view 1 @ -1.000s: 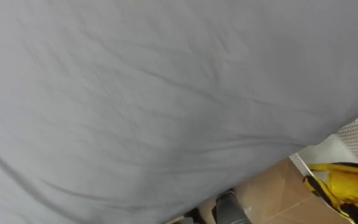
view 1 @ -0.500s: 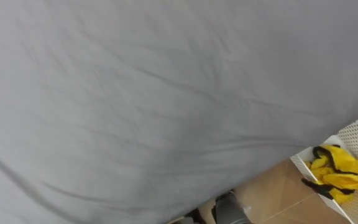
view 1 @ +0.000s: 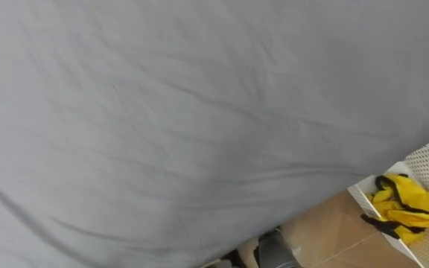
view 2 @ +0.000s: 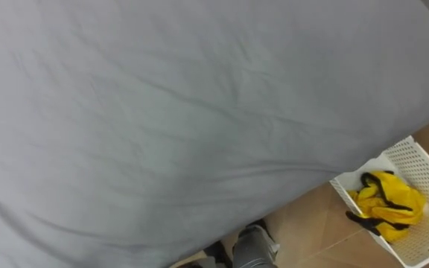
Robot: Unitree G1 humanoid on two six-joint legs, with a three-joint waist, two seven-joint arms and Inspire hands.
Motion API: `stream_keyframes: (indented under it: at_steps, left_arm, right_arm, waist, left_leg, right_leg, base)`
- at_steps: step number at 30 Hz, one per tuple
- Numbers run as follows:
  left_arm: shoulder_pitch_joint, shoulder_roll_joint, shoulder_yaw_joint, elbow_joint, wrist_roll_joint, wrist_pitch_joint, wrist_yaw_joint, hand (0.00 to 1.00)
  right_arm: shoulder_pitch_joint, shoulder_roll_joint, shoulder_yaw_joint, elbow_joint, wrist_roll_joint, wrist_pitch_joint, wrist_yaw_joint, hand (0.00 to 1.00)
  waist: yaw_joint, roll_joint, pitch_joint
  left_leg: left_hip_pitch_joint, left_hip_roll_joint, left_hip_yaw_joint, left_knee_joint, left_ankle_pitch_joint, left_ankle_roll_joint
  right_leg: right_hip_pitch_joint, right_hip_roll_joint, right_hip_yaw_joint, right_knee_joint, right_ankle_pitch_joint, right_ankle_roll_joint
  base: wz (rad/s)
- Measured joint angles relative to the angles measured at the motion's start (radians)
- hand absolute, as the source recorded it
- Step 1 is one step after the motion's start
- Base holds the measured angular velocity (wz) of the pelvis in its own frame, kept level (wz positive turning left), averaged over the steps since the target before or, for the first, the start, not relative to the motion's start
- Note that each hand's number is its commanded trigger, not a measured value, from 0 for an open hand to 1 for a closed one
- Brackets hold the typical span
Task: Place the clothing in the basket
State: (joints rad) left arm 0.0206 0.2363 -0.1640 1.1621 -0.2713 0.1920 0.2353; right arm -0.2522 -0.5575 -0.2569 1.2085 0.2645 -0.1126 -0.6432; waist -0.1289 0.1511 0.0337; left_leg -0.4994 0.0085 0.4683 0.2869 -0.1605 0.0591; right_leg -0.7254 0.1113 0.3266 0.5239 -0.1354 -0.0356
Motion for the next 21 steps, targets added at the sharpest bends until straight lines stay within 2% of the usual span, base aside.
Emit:
stream_keyframes:
  at_steps: [3, 7, 9, 10, 13, 14, 15, 17, 19, 21]
  left_arm:
    - [0.006, 0.0, 0.005, 0.0, 0.002, -0.004, -0.003, 0.0]
    - [0.034, 0.01, 0.007, -0.009, 0.012, -0.012, -0.009, 0.0]
    - [0.057, 0.019, 0.021, -0.047, 0.052, -0.012, -0.008, 0.0]
    - [0.063, 0.02, 0.027, -0.055, 0.063, -0.012, -0.008, 0.0]
    - [0.106, 0.031, 0.048, -0.109, 0.133, -0.015, -0.001, 0.0]
    - [0.131, 0.033, 0.057, -0.125, 0.157, -0.028, 0.003, 0.0]
    - [0.134, 0.033, 0.059, -0.126, 0.17, -0.034, 0.005, 0.0]
    - [0.133, 0.028, 0.065, -0.129, 0.192, -0.043, 0.024, 0.0]
    - [0.137, 0.022, 0.066, -0.128, 0.198, -0.043, 0.038, 0.0]
    - [0.137, 0.008, 0.07, -0.14, 0.202, -0.049, 0.058, 0.0]
  right_arm:
    - [0.02, 0.016, -0.002, -0.016, 0.003, 0.0, 0.002, 0.0]
    - [0.064, 0.09, 0.004, -0.05, 0.024, -0.004, 0.016, 0.0]
    - [0.116, 0.123, 0.027, -0.05, 0.051, -0.005, 0.033, 0.0]
    - [0.132, 0.132, 0.033, -0.05, 0.057, -0.005, 0.04, 0.0]
    - [0.2, 0.179, 0.082, -0.057, 0.096, -0.005, 0.068, 0.0]
    - [0.222, 0.203, 0.099, -0.062, 0.11, -0.005, 0.087, 0.0]
    - [0.235, 0.213, 0.11, -0.066, 0.117, -0.005, 0.097, 0.0]
    - [0.277, 0.259, 0.15, -0.064, 0.141, -0.002, 0.148, 0.0]
    - [0.283, 0.295, 0.164, -0.067, 0.145, 0.004, 0.185, 0.0]
    - [0.279, 0.332, 0.2, -0.052, 0.129, 0.004, 0.229, 0.0]
  waist:
    - [0.001, -0.005, -0.0009]
    - [0.002, -0.021, -0.0005]
    - [-0.002, -0.036, -0.0027]
    - [-0.003, -0.042, -0.0037]
    - [-0.002, -0.069, -0.0053]
    - [-0.003, -0.079, -0.0121]
    - [-0.003, -0.082, -0.0152]
    - [-0.003, -0.097, -0.0183]
    - [0.012, -0.108, -0.0223]
    - [0.025, -0.116, -0.021]
  left_leg:
    - [0.026, 0.002, -0.017, 0.001, -0.001, -0.002]
    - [0.108, 0.012, -0.047, -0.015, -0.008, -0.014]
    - [0.154, 0.016, -0.085, -0.028, -0.008, -0.02]
    - [0.169, 0.016, -0.091, -0.035, -0.003, -0.027]
    - [0.245, 0.018, -0.128, -0.075, 0.012, -0.034]
    - [0.267, 0.018, -0.15, -0.087, 0.013, -0.036]
    - [0.275, 0.018, -0.167, -0.089, 0.014, -0.037]
    - [0.314, 0.015, -0.228, -0.095, 0.016, -0.039]
    - [0.359, 0.012, -0.24, -0.115, 0.016, -0.04]
    - [0.384, 0.006, -0.271, -0.119, 0.016, -0.039]
  right_leg:
    - [0.036, -0.001, -0.009, -0.006, -0.004, -0.003]
    - [0.136, -0.006, -0.046, -0.046, -0.009, -0.01]
    - [0.207, -0.018, -0.096, -0.082, -0.018, -0.011]
    - [0.227, -0.022, -0.111, -0.094, -0.018, -0.013]
    - [0.331, -0.033, -0.167, -0.158, -0.009, -0.03]
    - [0.369, -0.039, -0.195, -0.189, -0.006, -0.037]
    - [0.389, -0.04, -0.208, -0.204, -0.005, -0.038]
    - [0.468, -0.051, -0.265, -0.263, -0.001, -0.043]
    - [0.526, -0.056, -0.287, -0.297, -0.002, -0.044]
    - [0.577, -0.064, -0.321, -0.336, 0.001, -0.043]
  base:
    - [0.12]
    - [0.15]
    - [0.54]
    - [0.63]
    - [0.56]
    - [0.45]
    - [0.64]
    - [0.75]
    - [0.44]
    - [0.4]
